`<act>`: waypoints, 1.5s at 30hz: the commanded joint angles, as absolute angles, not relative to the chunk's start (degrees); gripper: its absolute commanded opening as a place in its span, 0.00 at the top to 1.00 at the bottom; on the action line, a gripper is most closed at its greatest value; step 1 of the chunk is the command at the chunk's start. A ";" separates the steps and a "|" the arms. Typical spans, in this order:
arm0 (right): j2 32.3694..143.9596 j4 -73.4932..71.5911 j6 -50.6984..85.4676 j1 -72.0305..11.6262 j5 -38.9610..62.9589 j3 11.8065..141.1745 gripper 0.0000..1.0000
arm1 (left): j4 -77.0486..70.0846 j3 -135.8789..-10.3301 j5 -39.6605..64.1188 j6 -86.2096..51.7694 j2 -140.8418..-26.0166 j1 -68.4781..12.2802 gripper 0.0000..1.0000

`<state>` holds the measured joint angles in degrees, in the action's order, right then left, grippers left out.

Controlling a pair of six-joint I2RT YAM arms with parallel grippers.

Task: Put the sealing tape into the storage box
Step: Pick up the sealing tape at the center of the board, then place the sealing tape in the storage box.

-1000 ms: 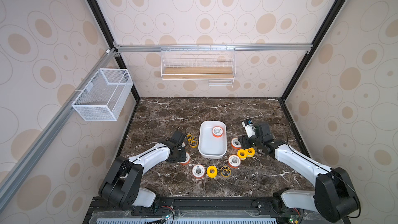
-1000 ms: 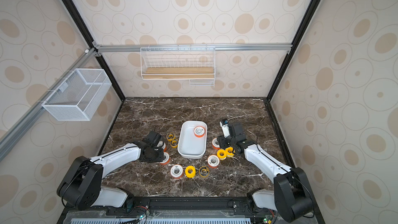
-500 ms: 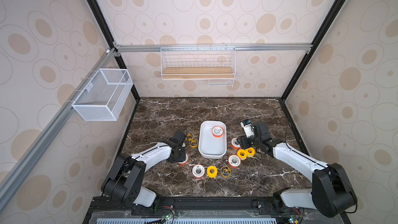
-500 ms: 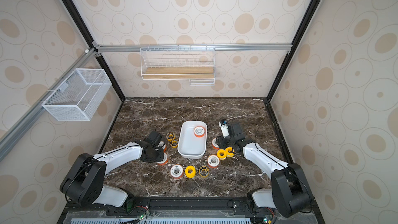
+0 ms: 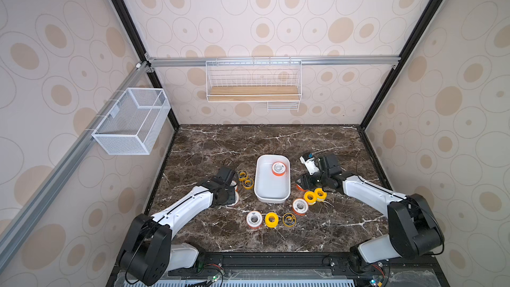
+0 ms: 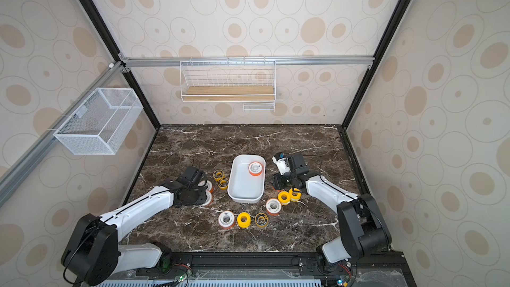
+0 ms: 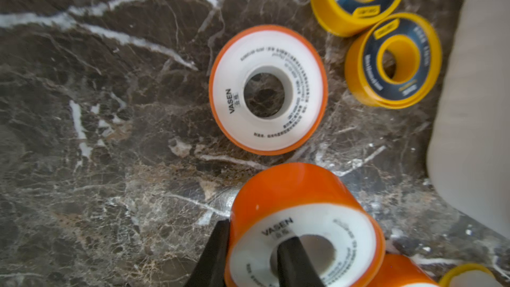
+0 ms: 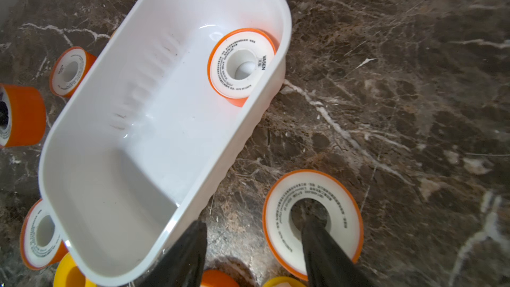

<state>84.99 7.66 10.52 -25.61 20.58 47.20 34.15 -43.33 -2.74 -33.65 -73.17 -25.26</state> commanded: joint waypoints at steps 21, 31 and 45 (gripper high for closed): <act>98.55 7.65 13.80 -25.92 31.83 56.77 0.57 | 37.08 -64.88 4.11 -29.55 -82.77 -32.37 0.79; 98.52 8.18 13.46 -25.86 28.91 56.95 0.59 | 36.91 -72.88 5.80 -27.68 -93.28 -36.05 0.78; 96.10 5.09 13.11 -25.86 30.03 54.63 0.53 | 36.74 -80.77 10.51 -27.22 -105.30 -38.06 0.77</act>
<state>98.15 6.02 13.47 -25.74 29.91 55.79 36.01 -78.35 8.71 -27.97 -103.70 -37.30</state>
